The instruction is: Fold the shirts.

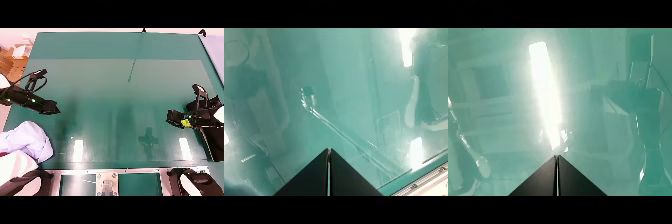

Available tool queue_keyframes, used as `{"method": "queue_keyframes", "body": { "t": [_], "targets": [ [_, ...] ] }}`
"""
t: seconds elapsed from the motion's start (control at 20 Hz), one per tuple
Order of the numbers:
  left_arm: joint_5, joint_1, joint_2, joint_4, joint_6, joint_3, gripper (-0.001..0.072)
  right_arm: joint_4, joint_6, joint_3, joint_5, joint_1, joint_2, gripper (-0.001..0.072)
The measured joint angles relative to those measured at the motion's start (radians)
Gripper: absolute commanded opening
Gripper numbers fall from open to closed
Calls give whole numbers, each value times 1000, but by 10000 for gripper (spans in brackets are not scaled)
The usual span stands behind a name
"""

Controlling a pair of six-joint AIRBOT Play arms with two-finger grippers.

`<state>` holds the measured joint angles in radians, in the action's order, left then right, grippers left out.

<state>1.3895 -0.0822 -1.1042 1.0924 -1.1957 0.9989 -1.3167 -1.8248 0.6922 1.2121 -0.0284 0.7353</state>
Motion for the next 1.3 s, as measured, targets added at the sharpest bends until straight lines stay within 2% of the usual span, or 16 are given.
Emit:
{"method": "queue_keyframes", "body": {
  "t": [0.7, 1.0, 1.05, 1.1, 1.15, 1.3],
  "targets": [
    [-33, 0, 0, 30, 0, 0, 22, 0, 0, 0, 0, 0, 0, 17],
    [-124, 0, 0, 168, -34, 0, 25, 0, 0, 0, 0, 0, 0, 17],
    [-142, 0, 0, 199, -45, 0, 76, 0, 0, 0, 0, 0, 0, 18],
    [-161, 0, 0, 234, -55, 0, 396, 0, 0, 0, 0, 0, 0, 18],
    [-180, 0, 0, 267, -62, 0, 654, 0, 0, 0, 0, 0, 0, 17],
    [-255, 0, 0, 389, -105, 0, 674, 0, 0, 0, 0, 0, 0, 17]
  ]
}}
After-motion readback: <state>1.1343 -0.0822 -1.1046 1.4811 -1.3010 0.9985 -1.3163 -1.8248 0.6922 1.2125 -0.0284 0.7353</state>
